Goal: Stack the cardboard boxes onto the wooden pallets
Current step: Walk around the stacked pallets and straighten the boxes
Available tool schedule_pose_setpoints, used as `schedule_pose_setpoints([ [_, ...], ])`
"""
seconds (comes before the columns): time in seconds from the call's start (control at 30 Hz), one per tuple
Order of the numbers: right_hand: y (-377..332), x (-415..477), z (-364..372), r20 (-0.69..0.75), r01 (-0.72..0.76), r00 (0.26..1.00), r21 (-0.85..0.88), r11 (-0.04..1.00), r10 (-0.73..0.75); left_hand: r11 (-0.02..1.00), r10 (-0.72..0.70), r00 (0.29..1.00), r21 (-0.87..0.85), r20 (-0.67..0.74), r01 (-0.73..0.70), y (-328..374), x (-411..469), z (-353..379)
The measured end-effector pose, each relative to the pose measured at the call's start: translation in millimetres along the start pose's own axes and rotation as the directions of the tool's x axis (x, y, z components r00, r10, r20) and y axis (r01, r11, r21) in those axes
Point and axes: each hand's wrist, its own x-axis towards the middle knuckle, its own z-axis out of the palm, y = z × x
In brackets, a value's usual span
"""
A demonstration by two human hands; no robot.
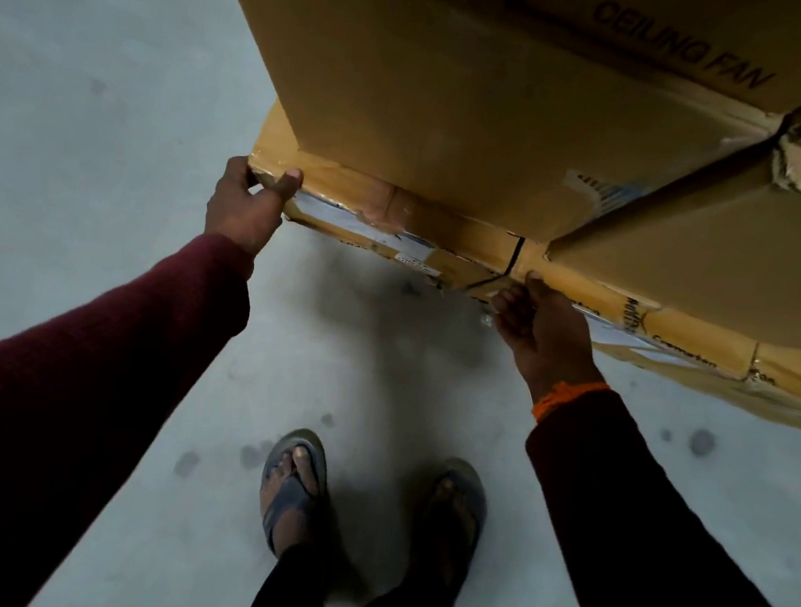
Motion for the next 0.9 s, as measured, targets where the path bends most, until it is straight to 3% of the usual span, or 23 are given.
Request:
schedule_pose_setpoints([
  [0.13, 1, -5, 3, 0.001, 0.013, 1.0, 0.054, 0.998, -0.013, 0.996, -0.057, 0.997, -0.063, 0.055, 0.06, -4, 7, 0],
  [0.27, 21, -13, 21, 0.094, -0.019, 0.995, -0.12, 0.993, 0.03, 0.986, -0.14, 0.982, -0.075, 0.127, 0.15, 2, 18, 0],
  [0.37, 55, -12, 37, 0.165, -0.032, 0.985, -0.142, 0.989, 0.055, 0.988, -0.146, 0.974, -0.021, 0.175, 0.152, 4, 23, -1],
  [0.47, 69, -1, 47, 0.088, 0.142, 0.988, -0.138, 0.98, -0.13, 0.99, -0.137, 0.972, 0.011, 0.19, 0.137, 2, 26, -3],
  [0.57, 65, 1, 55, 0.058, 0.282, 0.959, -0.251, 0.926, -0.276, 0.991, -0.13, 0.975, 0.013, 0.183, 0.13, 4, 26, -2],
  [0.7, 58, -3, 60, -0.074, 0.307, 0.938, -0.268, 0.913, -0.337, 0.992, -0.128, 0.975, 0.006, 0.183, 0.129, 5, 21, 3],
  [0.9, 58, -20, 73, -0.133, 0.367, 0.898, -0.301, 0.88, -0.419, 0.992, -0.127, 0.977, 0.009, 0.173, 0.127, 2, 19, 6],
])
